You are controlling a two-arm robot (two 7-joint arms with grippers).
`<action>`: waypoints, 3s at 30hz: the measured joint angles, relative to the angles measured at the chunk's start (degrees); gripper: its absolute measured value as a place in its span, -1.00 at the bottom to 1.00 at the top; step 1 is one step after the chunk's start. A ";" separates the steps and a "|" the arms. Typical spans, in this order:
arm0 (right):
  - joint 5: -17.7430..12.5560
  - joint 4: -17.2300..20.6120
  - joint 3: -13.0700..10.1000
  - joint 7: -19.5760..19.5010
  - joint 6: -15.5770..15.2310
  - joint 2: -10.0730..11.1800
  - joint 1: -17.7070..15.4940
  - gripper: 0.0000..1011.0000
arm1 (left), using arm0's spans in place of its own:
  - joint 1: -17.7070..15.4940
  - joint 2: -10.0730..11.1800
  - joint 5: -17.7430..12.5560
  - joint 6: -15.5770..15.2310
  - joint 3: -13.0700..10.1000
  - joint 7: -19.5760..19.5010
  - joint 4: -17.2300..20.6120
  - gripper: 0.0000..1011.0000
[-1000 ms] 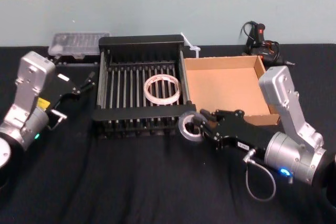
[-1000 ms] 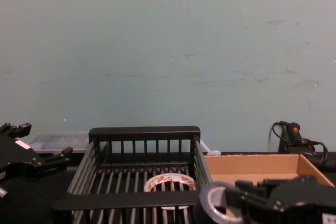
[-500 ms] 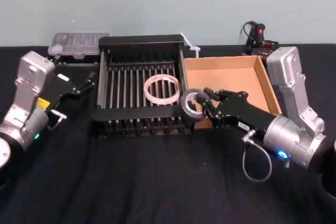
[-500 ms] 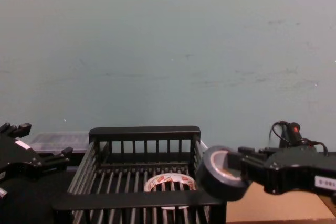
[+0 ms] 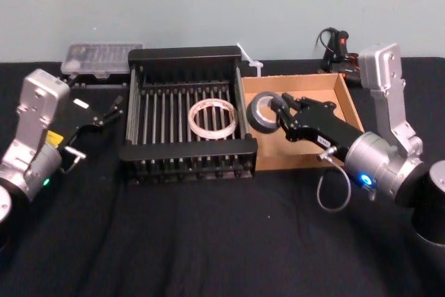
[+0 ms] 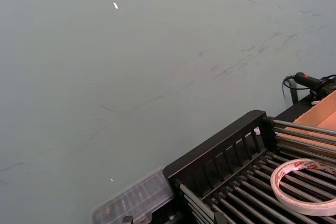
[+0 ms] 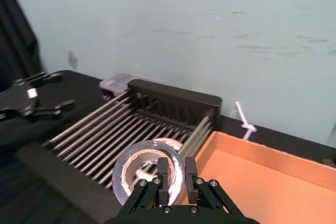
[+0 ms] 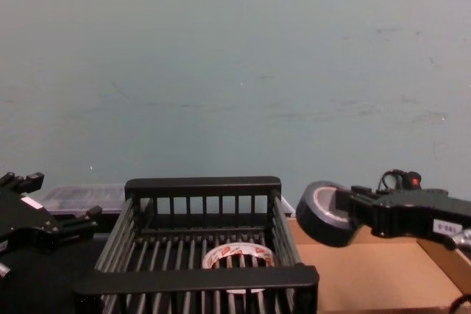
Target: Pick up the white tape and place it into the black box , Pick up the silver tape and place it into the brown box.
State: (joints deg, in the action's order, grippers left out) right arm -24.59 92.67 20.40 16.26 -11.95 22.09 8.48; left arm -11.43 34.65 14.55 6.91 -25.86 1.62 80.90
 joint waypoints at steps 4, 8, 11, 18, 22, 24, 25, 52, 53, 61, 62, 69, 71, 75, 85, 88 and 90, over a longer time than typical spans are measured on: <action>0.70 -2.35 -0.51 -1.28 0.60 -1.63 1.17 -0.60 | 0.00 0.00 0.00 0.00 0.00 0.00 0.00 0.98; 1.34 -4.89 -1.11 -2.53 1.35 -3.37 2.32 -0.60 | 0.00 0.00 0.00 0.00 0.00 0.00 0.00 0.98; 1.96 -7.40 -1.71 -3.31 1.84 -4.94 3.47 -0.60 | 0.00 0.00 0.00 0.00 0.00 0.00 0.00 0.98; 3.05 -11.36 -2.85 -4.38 2.37 -6.90 5.07 -0.60 | 0.00 0.00 0.00 0.00 0.00 0.00 0.00 0.98; 3.57 -13.28 -3.30 -4.50 2.53 -7.73 5.70 -0.60 | 0.00 0.00 0.00 0.00 0.00 0.00 0.00 0.98; 3.80 -13.86 -3.42 -4.50 2.56 -7.93 5.88 -0.60 | 0.00 0.00 0.00 0.00 0.00 0.00 0.00 0.98; 4.00 -14.38 -3.52 -4.48 2.57 -8.12 6.04 -0.60 | 0.00 0.00 0.00 0.00 0.00 0.00 0.00 0.98; 6.47 -19.20 -4.66 -3.86 1.93 -9.82 7.25 -0.60 | 0.00 0.00 0.00 0.00 0.00 0.00 0.00 0.98; 6.47 -19.17 -4.65 -3.87 1.94 -9.81 7.25 -0.60 | 0.00 0.00 0.00 0.00 0.00 0.00 0.00 0.98; 6.46 -19.07 -4.61 -3.92 1.94 -9.79 7.22 -0.60 | 0.00 0.00 0.00 0.00 0.00 0.00 0.00 0.98; 6.46 -19.05 -4.61 -3.93 1.94 -9.79 7.21 -0.60 | 0.00 0.00 0.00 0.00 0.00 0.00 0.00 0.98; 6.44 -19.00 -4.57 -3.96 1.97 -9.79 7.17 -0.35 | 0.00 0.00 0.00 0.00 0.00 0.00 0.00 0.98; 6.44 -19.00 -4.57 -3.96 1.98 -9.79 7.16 -0.25 | 0.00 0.00 0.00 0.00 0.00 0.00 0.00 0.98; 6.44 -18.98 -4.57 -3.98 1.98 -9.79 7.16 0.03 | 0.00 0.00 0.00 0.00 0.00 0.00 0.00 0.98; 8.14 -17.98 -4.22 -4.78 3.22 -9.73 6.38 0.63 | 0.00 0.00 0.00 0.00 0.00 0.00 0.00 0.98; 9.65 -16.56 -4.22 -5.34 4.55 -9.74 5.13 0.78 | 0.00 0.00 0.00 0.00 0.00 0.00 0.00 0.98; 10.03 -15.90 -4.33 -5.40 4.89 -9.76 4.57 0.92 | 0.00 0.00 0.00 0.00 0.00 0.00 0.00 0.98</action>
State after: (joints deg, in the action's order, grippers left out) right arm -14.56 76.77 16.07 10.86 -7.06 12.33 13.05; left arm -11.43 34.65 14.55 6.91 -25.86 1.62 80.90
